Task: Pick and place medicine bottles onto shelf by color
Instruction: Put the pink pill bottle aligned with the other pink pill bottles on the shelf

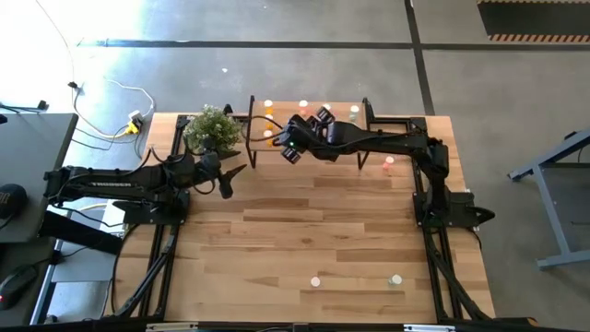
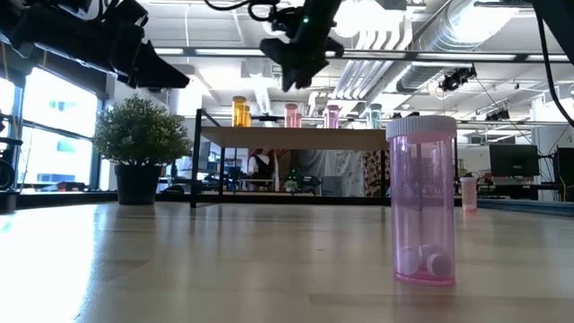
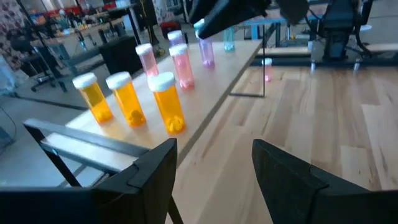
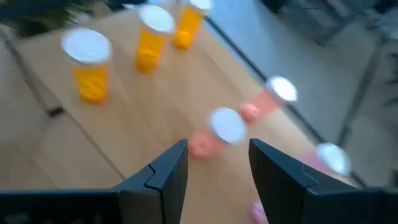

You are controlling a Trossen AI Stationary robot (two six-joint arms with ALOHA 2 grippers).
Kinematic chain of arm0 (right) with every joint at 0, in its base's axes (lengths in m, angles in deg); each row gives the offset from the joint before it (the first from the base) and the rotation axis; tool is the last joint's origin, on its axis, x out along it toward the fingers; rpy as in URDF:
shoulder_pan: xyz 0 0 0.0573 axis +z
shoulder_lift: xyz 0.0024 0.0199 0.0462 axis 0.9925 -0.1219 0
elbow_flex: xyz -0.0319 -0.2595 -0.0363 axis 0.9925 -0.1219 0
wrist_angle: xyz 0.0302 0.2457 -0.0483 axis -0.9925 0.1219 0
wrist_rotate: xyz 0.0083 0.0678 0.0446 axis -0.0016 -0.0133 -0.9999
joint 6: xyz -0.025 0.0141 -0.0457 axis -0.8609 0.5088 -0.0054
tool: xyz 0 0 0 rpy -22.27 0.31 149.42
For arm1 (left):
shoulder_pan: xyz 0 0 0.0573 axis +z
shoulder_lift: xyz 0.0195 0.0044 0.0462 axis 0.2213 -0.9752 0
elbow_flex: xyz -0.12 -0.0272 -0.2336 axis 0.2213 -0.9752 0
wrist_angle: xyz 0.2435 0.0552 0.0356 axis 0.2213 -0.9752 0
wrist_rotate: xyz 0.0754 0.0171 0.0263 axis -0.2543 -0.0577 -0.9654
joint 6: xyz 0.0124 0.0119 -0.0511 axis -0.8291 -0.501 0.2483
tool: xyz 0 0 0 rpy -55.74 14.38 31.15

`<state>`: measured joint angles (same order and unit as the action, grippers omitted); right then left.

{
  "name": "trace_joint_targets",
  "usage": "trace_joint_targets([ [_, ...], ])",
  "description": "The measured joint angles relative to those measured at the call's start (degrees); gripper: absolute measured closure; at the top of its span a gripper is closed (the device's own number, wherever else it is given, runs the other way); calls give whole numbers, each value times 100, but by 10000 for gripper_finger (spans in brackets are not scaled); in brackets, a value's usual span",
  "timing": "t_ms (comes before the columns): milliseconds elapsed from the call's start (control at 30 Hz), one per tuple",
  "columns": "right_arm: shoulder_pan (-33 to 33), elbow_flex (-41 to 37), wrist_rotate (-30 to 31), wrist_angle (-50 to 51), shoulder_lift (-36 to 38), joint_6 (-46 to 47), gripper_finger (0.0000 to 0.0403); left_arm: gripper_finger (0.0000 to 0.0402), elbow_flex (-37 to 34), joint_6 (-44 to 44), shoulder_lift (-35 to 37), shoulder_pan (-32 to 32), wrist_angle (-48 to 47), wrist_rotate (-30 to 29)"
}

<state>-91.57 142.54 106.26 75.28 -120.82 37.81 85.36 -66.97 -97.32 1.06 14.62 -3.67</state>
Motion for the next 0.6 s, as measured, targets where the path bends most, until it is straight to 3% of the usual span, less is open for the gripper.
trace_joint_targets([
  [233,266,0,797,1336,23,602,242,202,0,-146,263,0,-139,-26],
  [600,703,-4,1373,3488,23,2128,245,202,0,-118,629,-1,-380,-46],
])
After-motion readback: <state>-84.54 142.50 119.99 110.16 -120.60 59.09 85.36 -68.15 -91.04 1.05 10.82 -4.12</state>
